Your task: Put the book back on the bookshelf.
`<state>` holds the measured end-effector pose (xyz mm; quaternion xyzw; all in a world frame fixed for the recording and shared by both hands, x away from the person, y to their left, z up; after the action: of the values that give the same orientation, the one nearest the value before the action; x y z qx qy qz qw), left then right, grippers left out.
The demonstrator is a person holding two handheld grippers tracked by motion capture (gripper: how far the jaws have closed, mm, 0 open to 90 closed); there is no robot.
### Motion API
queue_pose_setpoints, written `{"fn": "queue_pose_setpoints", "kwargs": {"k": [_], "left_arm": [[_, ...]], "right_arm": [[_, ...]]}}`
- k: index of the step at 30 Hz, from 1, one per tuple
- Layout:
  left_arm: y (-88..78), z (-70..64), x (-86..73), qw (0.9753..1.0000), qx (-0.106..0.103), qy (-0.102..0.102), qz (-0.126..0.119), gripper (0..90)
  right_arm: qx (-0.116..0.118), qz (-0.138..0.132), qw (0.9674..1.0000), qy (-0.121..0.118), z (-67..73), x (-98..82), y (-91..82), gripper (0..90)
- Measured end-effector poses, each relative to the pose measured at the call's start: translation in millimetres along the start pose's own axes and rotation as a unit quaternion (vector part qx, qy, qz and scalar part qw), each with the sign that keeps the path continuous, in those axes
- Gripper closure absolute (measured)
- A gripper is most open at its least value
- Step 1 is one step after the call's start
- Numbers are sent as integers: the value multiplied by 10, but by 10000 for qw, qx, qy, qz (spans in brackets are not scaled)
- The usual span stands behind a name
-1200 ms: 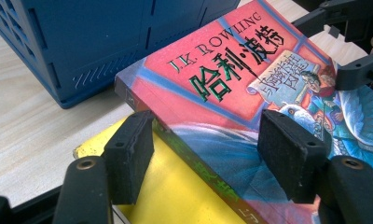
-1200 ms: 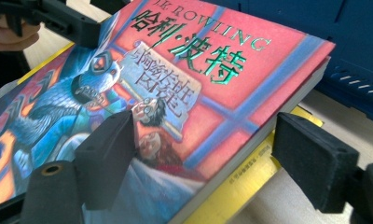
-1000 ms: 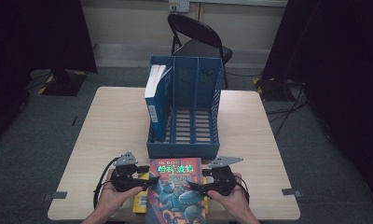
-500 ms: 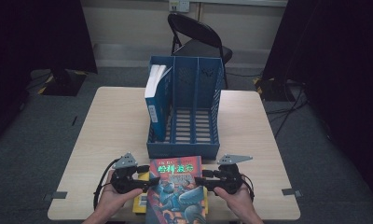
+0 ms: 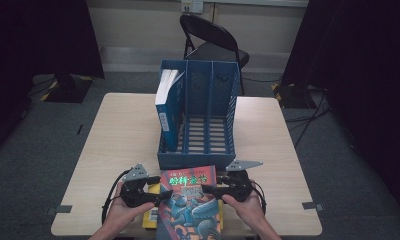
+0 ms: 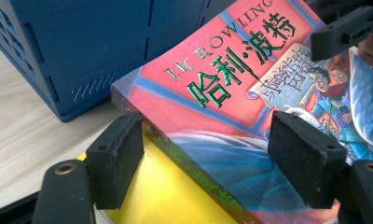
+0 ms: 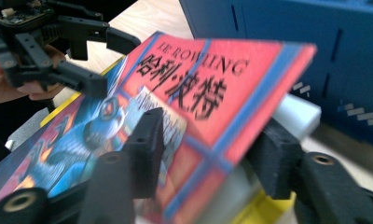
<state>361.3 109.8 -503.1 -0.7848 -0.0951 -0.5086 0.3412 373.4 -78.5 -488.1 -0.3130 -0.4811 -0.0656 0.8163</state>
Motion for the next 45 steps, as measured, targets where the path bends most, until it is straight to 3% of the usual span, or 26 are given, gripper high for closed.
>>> {"fn": "queue_pose_setpoints", "kwargs": {"k": [3,6,9,13,22,25,29,33,40,43,45], "left_arm": [[17,3,10,10000,-33,13,-21,246],[20,0,12,10000,-4,-26,-54,242],[31,10,17,9999,63,-54,-118,245],[28,15,19,9999,57,-71,-111,251],[24,48,32,9999,21,-93,-108,278],[23,46,35,9999,27,-114,-56,279],[9,40,32,9999,17,-156,-20,274],[3,36,33,9998,-52,-205,-23,255],[-11,10,41,9983,-275,-521,14,255],[-9,-52,41,9964,-547,-653,31,274],[-8,-58,51,9968,-475,-637,0,272]], "right_arm": [[-44,62,9999,-149,-26,70,95,436],[8,66,9999,-90,-46,136,195,449],[141,67,9998,-102,4,147,260,518],[391,81,9992,-30,68,138,220,612],[478,112,9988,-7,113,100,298,553],[487,100,9987,63,105,113,305,654],[785,-20,9967,199,143,163,242,776],[839,-82,9964,131,169,188,214,806],[933,-251,9953,45,236,246,150,824],[1008,-339,9943,27,275,271,111,828],[992,-360,9944,-28,294,282,96,830]]}}
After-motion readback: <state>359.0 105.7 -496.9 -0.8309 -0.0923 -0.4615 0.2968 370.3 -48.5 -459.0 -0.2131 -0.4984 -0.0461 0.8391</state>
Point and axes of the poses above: each handheld gripper's, and its own axes: y roughly forward along the jaws, x roughly out of its top, z roughly to its left, the point moved 9 cm from there along y, roughly forward along the jaws, and after that the axes turned 7 degrees about -z, right-handed, at the moved point
